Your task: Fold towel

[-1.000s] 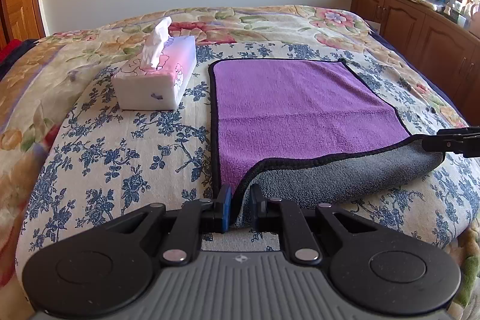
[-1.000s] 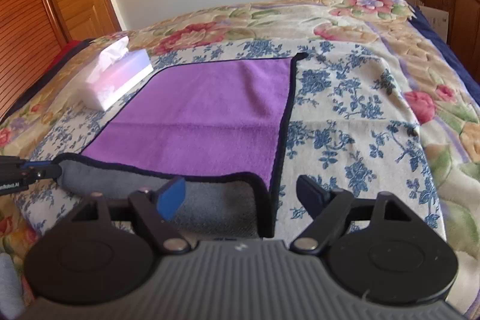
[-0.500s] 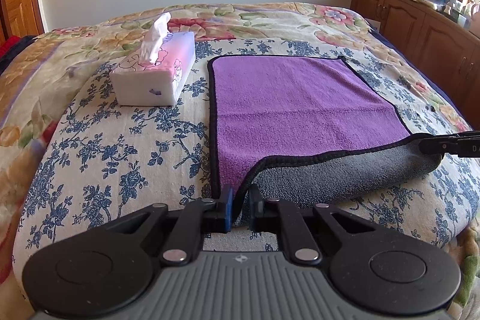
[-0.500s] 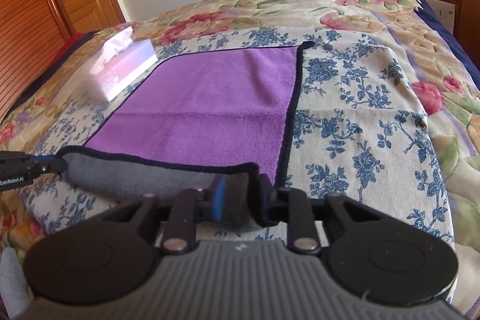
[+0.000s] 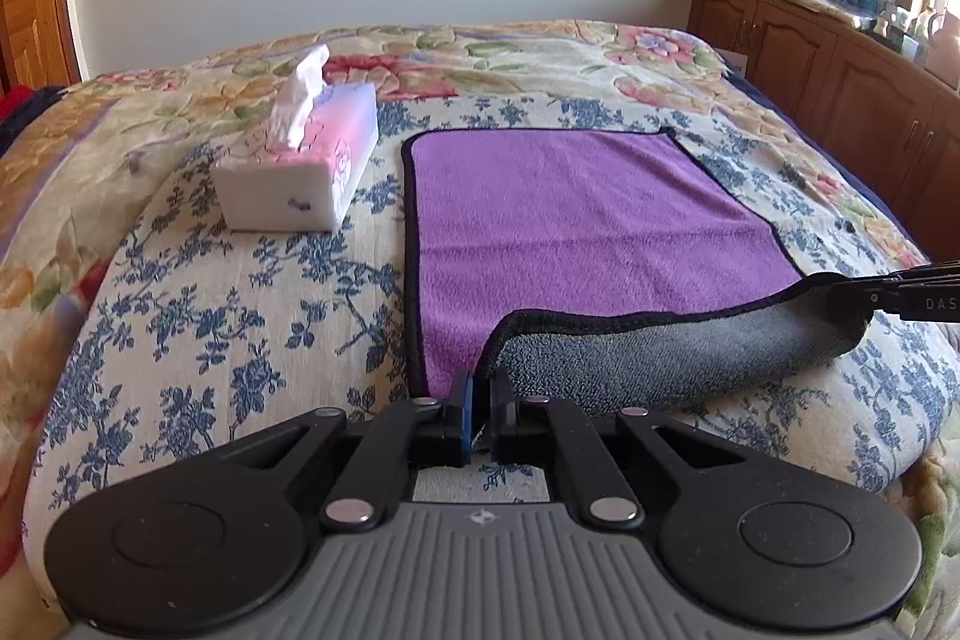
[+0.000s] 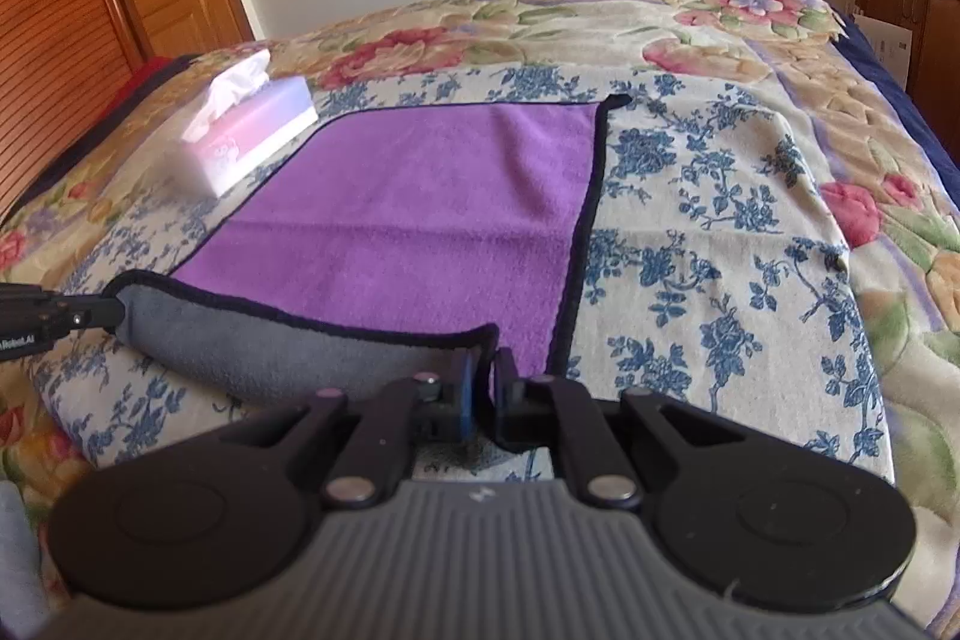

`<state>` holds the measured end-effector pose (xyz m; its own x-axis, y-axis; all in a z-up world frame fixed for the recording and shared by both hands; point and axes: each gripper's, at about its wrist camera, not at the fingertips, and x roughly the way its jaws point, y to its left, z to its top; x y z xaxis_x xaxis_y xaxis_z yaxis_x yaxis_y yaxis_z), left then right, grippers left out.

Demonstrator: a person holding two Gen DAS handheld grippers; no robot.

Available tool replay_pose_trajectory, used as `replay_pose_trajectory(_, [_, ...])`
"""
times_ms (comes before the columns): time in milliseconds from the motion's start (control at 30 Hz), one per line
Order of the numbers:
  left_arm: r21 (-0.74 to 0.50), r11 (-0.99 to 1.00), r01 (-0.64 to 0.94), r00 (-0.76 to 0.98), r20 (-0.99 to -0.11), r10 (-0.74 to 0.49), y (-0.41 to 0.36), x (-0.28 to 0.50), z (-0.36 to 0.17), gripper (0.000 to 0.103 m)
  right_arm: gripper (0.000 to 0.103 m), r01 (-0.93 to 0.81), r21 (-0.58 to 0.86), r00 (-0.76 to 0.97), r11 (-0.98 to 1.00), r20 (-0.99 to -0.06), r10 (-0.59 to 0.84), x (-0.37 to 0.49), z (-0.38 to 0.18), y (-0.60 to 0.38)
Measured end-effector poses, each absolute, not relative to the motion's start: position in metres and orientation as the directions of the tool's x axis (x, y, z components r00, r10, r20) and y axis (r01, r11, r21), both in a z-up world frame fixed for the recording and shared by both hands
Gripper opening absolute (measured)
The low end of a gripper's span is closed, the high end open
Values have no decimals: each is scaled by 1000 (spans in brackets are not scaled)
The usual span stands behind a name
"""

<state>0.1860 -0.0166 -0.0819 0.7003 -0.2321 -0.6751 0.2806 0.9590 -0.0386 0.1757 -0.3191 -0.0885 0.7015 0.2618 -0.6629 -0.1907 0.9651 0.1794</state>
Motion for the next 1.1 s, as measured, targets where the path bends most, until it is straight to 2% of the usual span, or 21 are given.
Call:
replay_pose_trajectory(400, [-52,954,294,727,-636,-259,-17,187,-66,5,8,-205,162,757,965,-599,261,175,-75,-318])
replay_pose_trajectory(467, [-54,955,292,731,-631,-260,-16,189,-64,5,4,-208,164,760,964,-593,265,177,-75,-318])
replay_pose_trajectory(1100, [-56,957,285,770,-582,-263,-18,199,-42,5,3,-242,140,797,960,-535,279,187,-54,-318])
